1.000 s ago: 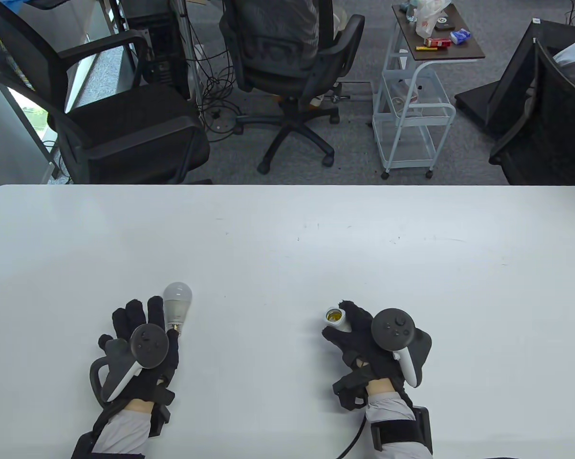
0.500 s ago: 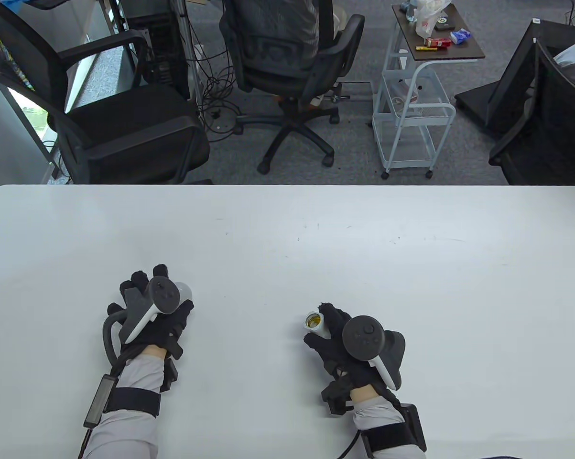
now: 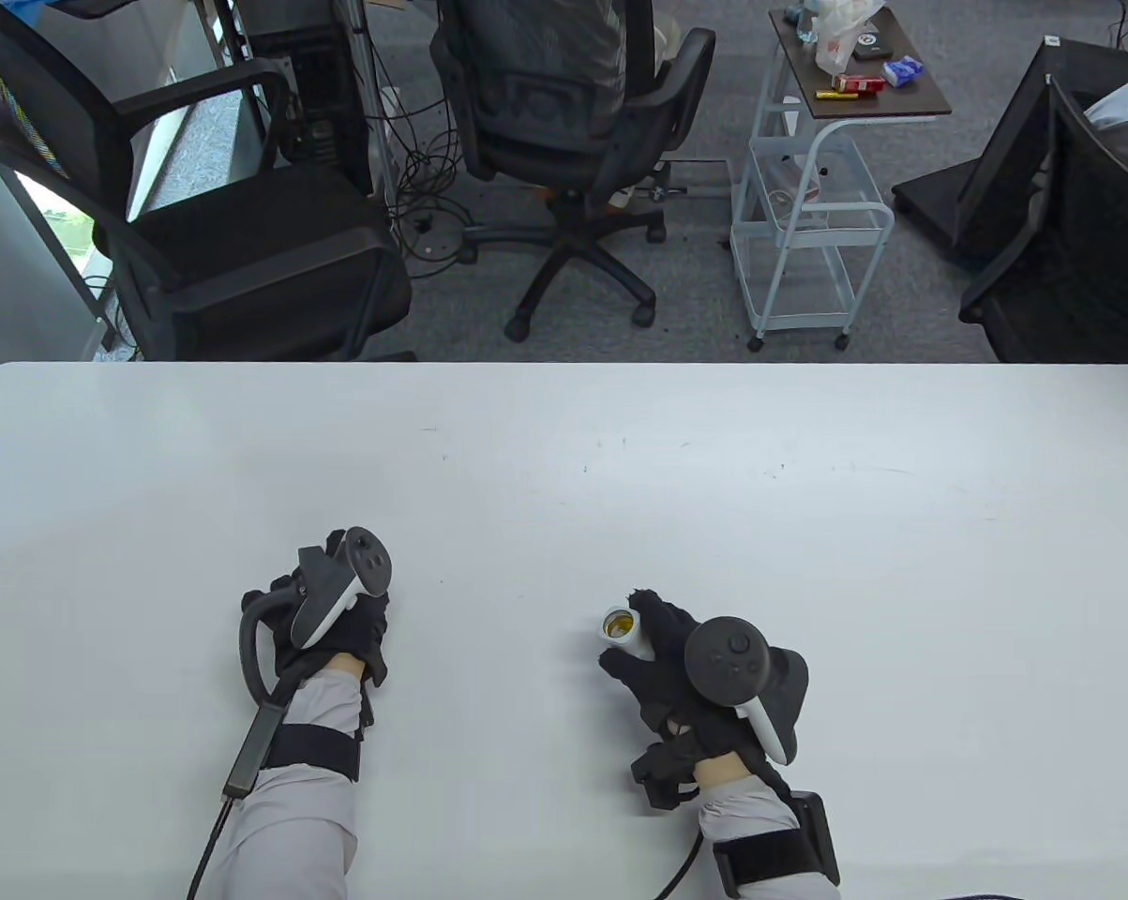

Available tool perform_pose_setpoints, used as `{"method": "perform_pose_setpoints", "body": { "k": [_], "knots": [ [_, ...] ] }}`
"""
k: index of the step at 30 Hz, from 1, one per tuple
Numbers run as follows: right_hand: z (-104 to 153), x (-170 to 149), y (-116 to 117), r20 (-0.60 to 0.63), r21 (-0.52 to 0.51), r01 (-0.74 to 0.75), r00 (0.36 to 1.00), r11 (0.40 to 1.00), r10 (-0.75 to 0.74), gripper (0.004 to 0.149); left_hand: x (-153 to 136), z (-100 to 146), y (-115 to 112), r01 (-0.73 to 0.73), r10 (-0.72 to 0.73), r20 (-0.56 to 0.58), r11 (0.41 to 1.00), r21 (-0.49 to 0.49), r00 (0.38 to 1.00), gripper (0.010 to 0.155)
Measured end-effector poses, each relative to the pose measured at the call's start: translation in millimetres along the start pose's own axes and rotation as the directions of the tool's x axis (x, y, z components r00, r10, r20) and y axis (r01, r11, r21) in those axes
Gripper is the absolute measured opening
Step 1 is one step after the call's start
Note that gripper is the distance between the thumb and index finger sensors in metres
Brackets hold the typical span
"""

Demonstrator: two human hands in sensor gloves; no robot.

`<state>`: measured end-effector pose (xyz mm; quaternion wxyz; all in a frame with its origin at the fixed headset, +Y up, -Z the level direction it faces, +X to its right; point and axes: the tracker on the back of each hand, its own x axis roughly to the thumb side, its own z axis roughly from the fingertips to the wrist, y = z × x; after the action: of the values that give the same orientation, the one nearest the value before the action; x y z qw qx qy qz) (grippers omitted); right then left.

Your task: Screw light bulb into light bulb socket (Screw with left hand)

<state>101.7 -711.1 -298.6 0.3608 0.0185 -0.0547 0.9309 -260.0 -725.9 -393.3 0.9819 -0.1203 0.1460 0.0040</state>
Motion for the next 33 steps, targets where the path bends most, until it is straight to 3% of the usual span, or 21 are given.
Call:
{"method": "perform_pose_setpoints", "body": {
  "k": [4,6,8,12,15,17,20,25,33],
  "knots": [
    [1,3,0,0.026,-0.008,0.008,1.0,1.0,-0.008,0.066,-2,14,13,-0.189,0.184,0.128,0.982,0.024,0.975,0.086],
    [1,5,1,0.037,-0.008,0.004,0.999,1.0,-0.004,0.066,-3,25,21,-0.315,0.305,0.208,0.949,0.018,0.929,0.086],
    [3,6,2,0.056,-0.009,-0.001,0.998,1.0,0.002,0.066,-4,41,29,-0.458,0.437,0.312,0.889,-0.006,0.844,0.086],
    [3,7,3,0.086,-0.004,0.02,0.996,1.0,-0.02,0.066,-7,71,38,-0.696,0.64,0.45,0.716,-0.056,0.623,0.087],
    [4,9,2,0.11,-0.004,0.051,0.993,0.999,-0.05,0.068,-8,89,36,-0.837,0.771,0.505,0.524,-0.157,0.389,0.087],
    [6,13,2,0.137,-0.005,0.066,0.988,0.998,-0.065,0.069,-7,98,31,-0.889,0.834,0.506,0.383,-0.249,0.217,0.087],
    [8,17,4,0.164,0.015,0.075,0.983,0.997,-0.077,0.073,-1,100,14,-0.895,0.878,0.475,0.257,-0.365,0.058,0.087],
    [10,25,12,0.205,0.088,0.069,0.975,0.994,-0.086,0.069,3,93,-10,-0.857,0.905,0.424,0.217,-0.467,-0.002,0.086],
    [12,32,25,0.244,0.264,0.087,0.958,0.961,-0.154,0.067,10,99,-17,-0.814,0.913,0.402,0.179,-0.552,-0.072,0.086]
  ]
}}
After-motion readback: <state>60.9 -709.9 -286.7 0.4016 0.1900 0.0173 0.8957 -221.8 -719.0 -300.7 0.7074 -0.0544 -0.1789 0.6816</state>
